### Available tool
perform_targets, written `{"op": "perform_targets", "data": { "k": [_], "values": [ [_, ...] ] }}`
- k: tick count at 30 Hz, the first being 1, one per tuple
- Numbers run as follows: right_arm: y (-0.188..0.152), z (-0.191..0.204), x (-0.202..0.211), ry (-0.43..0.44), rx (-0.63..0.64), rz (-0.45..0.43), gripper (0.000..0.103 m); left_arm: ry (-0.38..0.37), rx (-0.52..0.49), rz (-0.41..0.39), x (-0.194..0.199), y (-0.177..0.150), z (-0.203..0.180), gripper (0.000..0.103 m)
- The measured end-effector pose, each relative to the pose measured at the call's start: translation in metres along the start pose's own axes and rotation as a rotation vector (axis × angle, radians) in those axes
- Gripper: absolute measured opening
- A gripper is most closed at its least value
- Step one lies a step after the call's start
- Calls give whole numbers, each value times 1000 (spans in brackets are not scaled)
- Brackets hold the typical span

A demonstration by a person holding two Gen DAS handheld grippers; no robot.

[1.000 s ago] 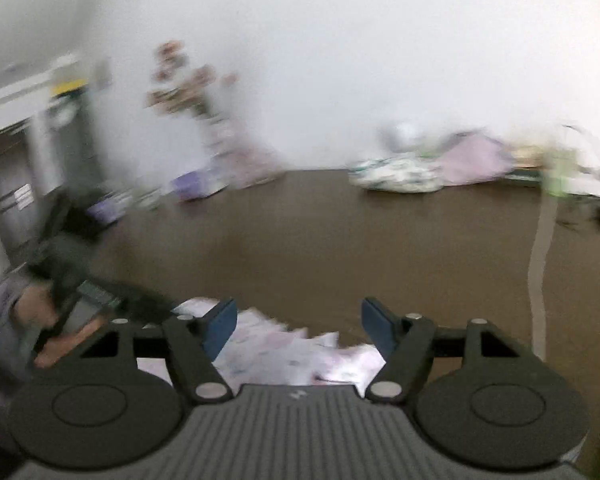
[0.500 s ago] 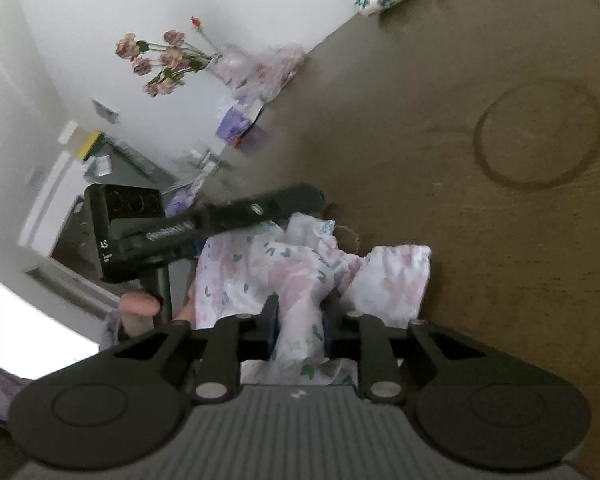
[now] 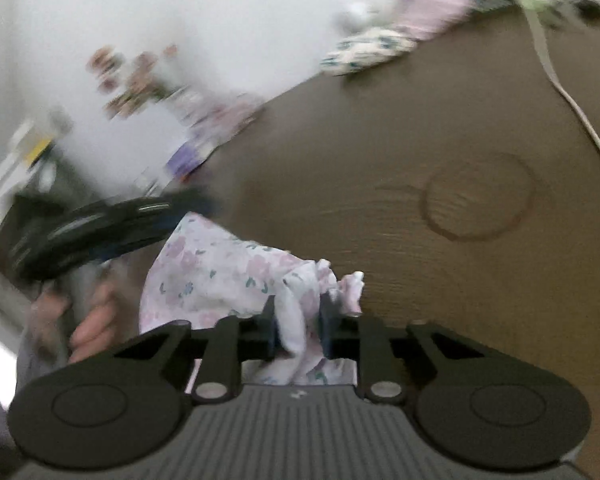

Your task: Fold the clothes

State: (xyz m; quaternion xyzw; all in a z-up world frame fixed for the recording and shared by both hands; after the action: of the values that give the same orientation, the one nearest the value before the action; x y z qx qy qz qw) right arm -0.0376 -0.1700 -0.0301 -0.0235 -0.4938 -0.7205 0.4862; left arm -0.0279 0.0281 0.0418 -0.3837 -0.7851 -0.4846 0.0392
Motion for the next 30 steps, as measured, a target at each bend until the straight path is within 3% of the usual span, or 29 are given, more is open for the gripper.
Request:
{"op": "perform_targets", "data": {
  "k": [4, 7, 8, 10, 12, 16, 21, 23, 24, 25, 26, 30],
  "values": [
    [-6, 8, 2, -91, -106, -43, 17, 114, -127, 91, -11, -28, -30, 48],
    [-12, 19, 6, -59, -44, -73, 33, 182, -159, 123, -27, -45, -24, 40],
    [-11, 23, 16, -47, 15, -98, 43, 167, -118, 121, -30, -43, -16, 40],
    [-10, 29, 33, -29, 129, -141, 51, 135, -47, 121, -30, -36, -1, 41],
    [-11, 26, 42, -49, 212, -143, 52, 113, -8, 124, -30, -29, 11, 41],
    [-13, 21, 56, -86, 369, -145, 52, 76, -27, 134, -32, -25, 17, 43],
    [-9, 19, 35, -61, 396, -107, 53, 39, -47, 142, -33, -28, 22, 46],
    [-6, 20, 24, -69, 405, -96, 52, 43, -82, 140, -34, -31, 20, 47],
    [-4, 21, 18, -79, 412, -93, 46, 46, -97, 139, -35, -32, 19, 47],
    [-1, 21, 13, -91, 422, -91, 12, 48, -113, 138, -36, -33, 18, 48],
    [1, 22, 11, -110, 440, -92, 1, 51, -126, 139, -36, -33, 17, 48],
    [7, 11, 7, -148, 429, -81, 5, 36, -164, 142, -38, -36, 15, 48]
  ]
}}
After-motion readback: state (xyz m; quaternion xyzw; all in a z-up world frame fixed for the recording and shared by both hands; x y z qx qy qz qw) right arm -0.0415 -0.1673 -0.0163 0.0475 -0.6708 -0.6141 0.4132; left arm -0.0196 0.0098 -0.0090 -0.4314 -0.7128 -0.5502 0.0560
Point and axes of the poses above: each gripper's, at about its wrist camera, not at the fingertips, and x roughly against the way its jaws point, z to its left, y to its top, the point moved 6 cm from there along -x, roughly the way its jaws point, and after that the axes turned 10 degrees about x, right-handed, at the moved point
